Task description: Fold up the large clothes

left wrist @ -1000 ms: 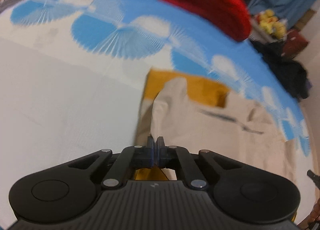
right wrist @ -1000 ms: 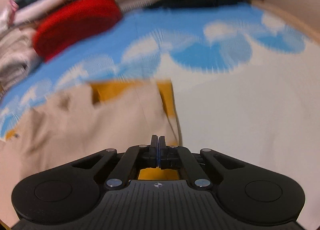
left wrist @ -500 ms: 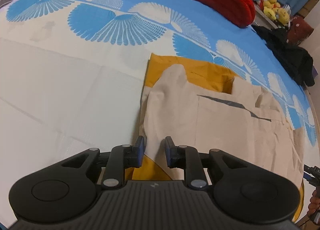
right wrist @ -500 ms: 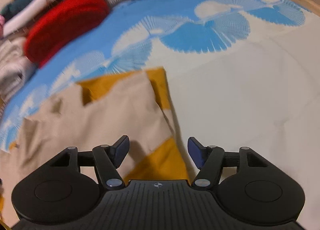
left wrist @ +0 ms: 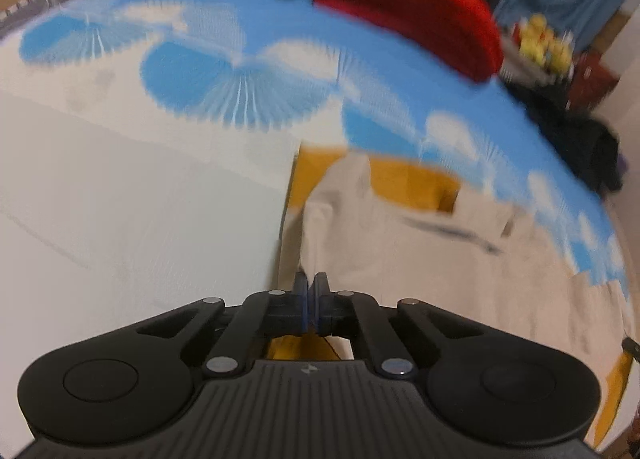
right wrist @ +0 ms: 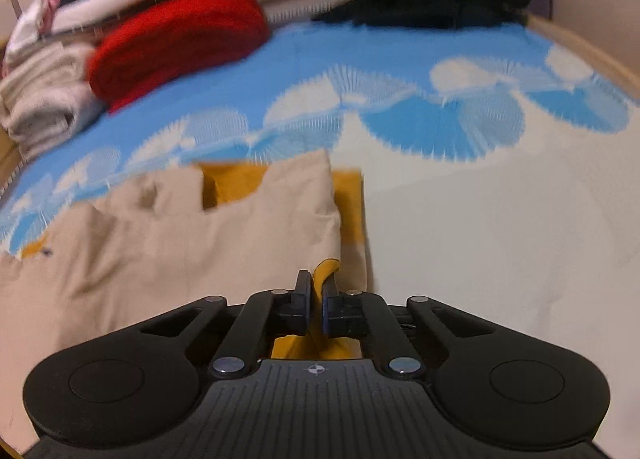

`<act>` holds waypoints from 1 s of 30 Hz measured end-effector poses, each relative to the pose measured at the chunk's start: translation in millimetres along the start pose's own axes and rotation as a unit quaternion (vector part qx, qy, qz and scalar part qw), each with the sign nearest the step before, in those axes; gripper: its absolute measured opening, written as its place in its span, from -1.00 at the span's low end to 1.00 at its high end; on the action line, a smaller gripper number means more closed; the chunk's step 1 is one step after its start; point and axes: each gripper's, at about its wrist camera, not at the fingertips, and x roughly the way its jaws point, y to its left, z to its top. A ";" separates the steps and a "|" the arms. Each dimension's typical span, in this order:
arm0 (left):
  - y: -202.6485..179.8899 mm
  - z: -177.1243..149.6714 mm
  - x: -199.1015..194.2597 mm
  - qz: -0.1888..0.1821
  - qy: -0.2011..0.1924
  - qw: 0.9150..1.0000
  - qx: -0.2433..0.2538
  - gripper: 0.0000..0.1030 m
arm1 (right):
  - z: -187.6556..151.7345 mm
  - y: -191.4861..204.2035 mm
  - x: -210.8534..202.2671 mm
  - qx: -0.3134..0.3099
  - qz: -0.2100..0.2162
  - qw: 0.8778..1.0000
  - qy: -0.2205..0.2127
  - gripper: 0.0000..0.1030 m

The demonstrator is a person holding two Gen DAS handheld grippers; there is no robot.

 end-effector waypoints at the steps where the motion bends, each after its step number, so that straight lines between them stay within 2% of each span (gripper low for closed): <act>1: -1.2 3.3 -8.2 -0.005 -0.028 1.000 0.001 -0.97 | 3.8 -0.7 -8.6 0.002 0.002 1.000 -0.019 -0.92; 4: -9.0 10.5 -25.5 -0.016 -0.096 0.995 0.014 -0.97 | 16.8 -6.4 -39.6 0.030 0.022 0.995 -0.097 -0.93; 7: -21.5 15.5 -26.2 0.005 -0.128 0.991 0.032 -0.97 | 24.9 -2.7 -48.4 0.031 0.030 0.988 -0.146 -0.93; 9: -26.7 20.1 -20.5 0.014 -0.136 0.990 0.028 -0.97 | 30.6 2.4 -38.3 0.025 0.011 0.988 -0.151 -0.94; 14: -39.0 30.3 -5.0 0.041 -0.147 0.988 0.029 -0.99 | 43.2 10.3 -7.5 0.053 -0.022 0.988 -0.146 -0.94; 17: -36.2 35.9 3.3 0.066 -0.152 0.986 0.023 -1.00 | 49.5 20.7 0.5 0.064 -0.033 0.984 -0.163 -0.94; 19: -28.5 42.0 8.6 0.098 -0.161 0.982 0.013 -1.00 | 50.8 23.8 7.2 0.071 -0.039 0.983 -0.166 -0.94; 20: -22.0 44.8 10.9 0.100 -0.154 0.983 0.003 -1.00 | 53.1 23.3 14.9 0.078 -0.044 0.983 -0.158 -0.92; 21: -13.2 47.3 16.9 0.082 -0.130 0.988 -0.020 -1.00 | 54.2 22.0 23.1 0.083 -0.052 0.985 -0.144 -0.88; 23: 2.8 46.9 28.3 0.023 -0.073 0.995 -0.067 -0.95 | 52.9 16.6 46.7 0.099 -0.066 0.989 -0.086 -0.62; 24: 6.3 45.0 33.4 0.001 -0.045 0.996 -0.075 -0.80 | 50.1 13.7 58.1 0.104 -0.077 0.990 -0.052 -0.57; 25: 6.6 44.0 37.1 -0.002 -0.025 0.997 -0.070 -0.69 | 45.4 13.0 66.7 0.103 -0.090 0.990 -0.023 -0.54; 26: 5.4 42.0 40.1 0.006 -0.009 0.998 -0.056 -0.49 | 41.3 11.3 74.0 0.101 -0.099 0.990 0.002 -0.54; 27: 4.9 39.8 43.4 0.017 0.007 0.999 -0.042 -0.38 | 37.5 9.4 79.6 0.098 -0.100 0.990 0.023 -0.53; 30: 12.4 32.0 51.2 0.009 0.053 0.998 -0.043 -0.34 | 28.9 5.6 83.2 0.081 -0.101 0.990 0.055 -0.45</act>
